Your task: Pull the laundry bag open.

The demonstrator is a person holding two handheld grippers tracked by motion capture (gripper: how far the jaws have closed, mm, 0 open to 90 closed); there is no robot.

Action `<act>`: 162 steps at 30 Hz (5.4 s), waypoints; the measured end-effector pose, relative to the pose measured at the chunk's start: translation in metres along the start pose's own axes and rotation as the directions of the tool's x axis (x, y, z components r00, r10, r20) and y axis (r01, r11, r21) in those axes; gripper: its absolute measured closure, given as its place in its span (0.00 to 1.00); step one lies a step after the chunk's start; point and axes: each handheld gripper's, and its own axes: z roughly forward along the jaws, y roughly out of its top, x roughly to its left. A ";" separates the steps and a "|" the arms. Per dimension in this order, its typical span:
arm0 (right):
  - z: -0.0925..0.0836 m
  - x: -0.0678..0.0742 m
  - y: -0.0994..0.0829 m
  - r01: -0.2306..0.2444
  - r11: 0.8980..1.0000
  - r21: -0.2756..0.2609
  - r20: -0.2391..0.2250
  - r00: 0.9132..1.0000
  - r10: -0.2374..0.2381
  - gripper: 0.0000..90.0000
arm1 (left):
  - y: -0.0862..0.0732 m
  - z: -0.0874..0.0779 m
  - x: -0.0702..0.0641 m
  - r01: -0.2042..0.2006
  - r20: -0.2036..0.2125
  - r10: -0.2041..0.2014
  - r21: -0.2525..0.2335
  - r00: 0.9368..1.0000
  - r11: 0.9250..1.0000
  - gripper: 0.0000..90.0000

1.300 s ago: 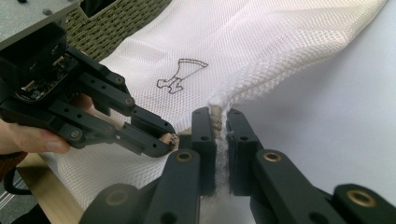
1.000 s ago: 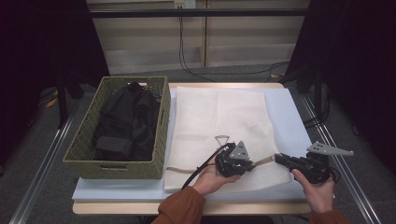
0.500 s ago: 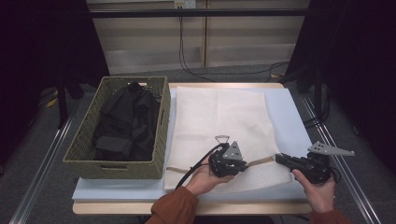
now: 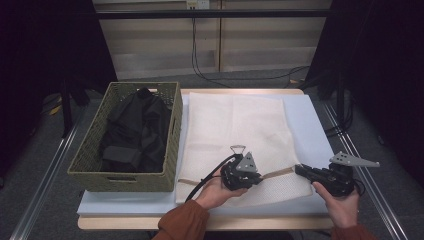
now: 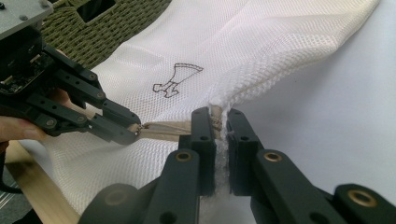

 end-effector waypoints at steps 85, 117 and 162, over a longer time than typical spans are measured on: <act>-0.012 -0.001 -0.004 -0.009 1.000 -0.019 0.005 1.000 0.009 0.94 | -0.041 -0.053 0.001 0.020 -0.056 -0.017 0.066 0.998 0.998 0.91; -0.022 0.000 -0.013 -0.017 0.999 -0.029 0.010 1.000 0.017 0.94 | -0.050 -0.068 -0.003 0.017 -0.062 -0.011 0.093 0.998 0.995 0.91; -0.024 0.001 -0.014 -0.018 1.000 -0.025 0.024 1.000 0.018 0.94 | -0.076 -0.099 -0.003 0.035 -0.105 -0.018 0.161 0.994 0.986 0.91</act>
